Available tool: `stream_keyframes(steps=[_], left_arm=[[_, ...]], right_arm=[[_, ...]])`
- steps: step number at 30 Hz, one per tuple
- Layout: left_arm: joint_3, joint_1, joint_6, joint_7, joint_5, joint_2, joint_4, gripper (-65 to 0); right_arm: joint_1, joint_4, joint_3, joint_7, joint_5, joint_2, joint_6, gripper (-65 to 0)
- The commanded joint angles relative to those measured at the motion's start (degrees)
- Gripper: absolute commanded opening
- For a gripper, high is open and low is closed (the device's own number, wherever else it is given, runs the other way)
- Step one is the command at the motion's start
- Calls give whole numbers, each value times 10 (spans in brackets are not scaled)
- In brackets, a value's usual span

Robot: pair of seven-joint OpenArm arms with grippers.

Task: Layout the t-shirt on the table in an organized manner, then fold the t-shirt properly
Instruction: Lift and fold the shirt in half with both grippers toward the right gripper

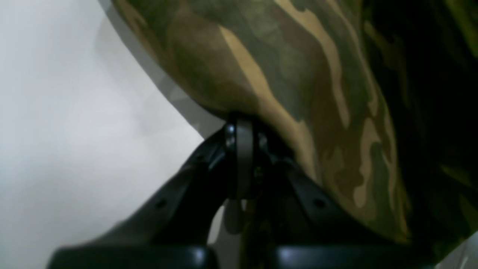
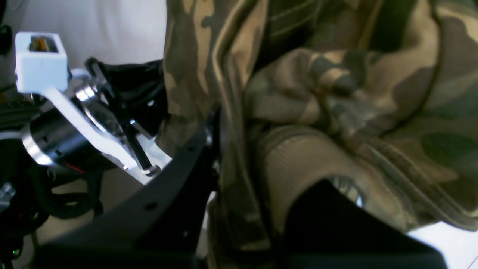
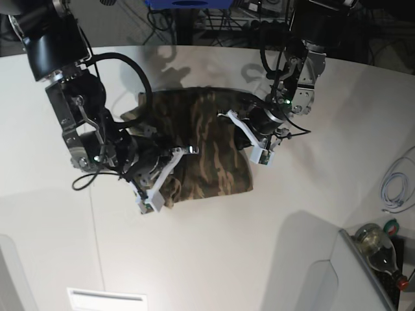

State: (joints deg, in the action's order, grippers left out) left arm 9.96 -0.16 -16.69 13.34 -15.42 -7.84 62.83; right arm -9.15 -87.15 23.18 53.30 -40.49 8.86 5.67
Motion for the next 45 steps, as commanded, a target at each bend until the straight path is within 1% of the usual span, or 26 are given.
stream_keyframes(steps=[1,4,8,11,13,14,15,16,19,20,21,22,28,32,34,38,40,41,43,45], left_arm=[[-1,-7,-6,-6,-4,-3,8,-650],[-1,-7,-6,-6,-4,-4,9,-650],[-1,-6,-6,-6,-4,-5,10,-650],[-1,-6,-6,-6,-4,-5,8,-650],[-1,-6,-6,-6,-4,-5,8,-650],[-1,-6,-6,-6,-4,-6,8,-650],[-1,-6,-6,-6,-4,-6,8,-650],[-1,-6,-6,-6,-4,-6,8,-650],[-1,-6,-6,-6,-4,-6,8,-650],[-1,-6,-6,-6,-4,-6,8,-650],[-1,-6,-6,-6,-4,-6,8,-650],[-1,-5,-6,-6,-4,-9,8,-650],[-4,-1,-6,-6,-4,-13,10,-650],[-5,0,-6,-6,-4,-14,12,-650],[-5,0,-6,-6,-4,-14,12,-650],[-5,0,-6,-6,-4,-14,12,-650],[-3,0,-6,-6,-7,-25,12,-650],[-2,0,-6,-6,-8,-28,12,-650],[-5,1,-6,-6,-8,-28,12,-650],[-6,6,-6,-6,-8,-31,13,-650]], right_arm=[[-21,2,13,-8,-10,-1,10,-648],[-44,51,53,-16,-10,-5,26,-648],[-59,112,102,-58,-10,-17,26,-648],[-67,134,128,-66,-10,-20,27,-648],[-70,139,138,-74,-9,-31,28,-647],[-70,139,136,-77,-5,-35,28,-636],[-69,139,135,-83,8,-39,28,-605],[-69,139,137,-88,26,-43,28,-552],[-66,139,133,-91,90,-71,28,-348],[-65,139,134,-92,105,-76,28,-296],[-65,138,136,-93,118,-85,27,-245],[-65,138,134,-93,123,-93,27,-218],[-70,141,135,-93,140,-121,25,-206],[-79,183,142,-93,140,-133,24,-209],[-81,185,170,-98,141,-133,24,-210],[-96,190,228,-138,141,-123,27,-212],[-98,189,246,-146,144,-122,27,-212],[-98,185,250,-149,157,-123,27,-212],[-97,184,258,-156,201,-129,27,-212],[-96,177,265,-156,234,-139,27,-212]])
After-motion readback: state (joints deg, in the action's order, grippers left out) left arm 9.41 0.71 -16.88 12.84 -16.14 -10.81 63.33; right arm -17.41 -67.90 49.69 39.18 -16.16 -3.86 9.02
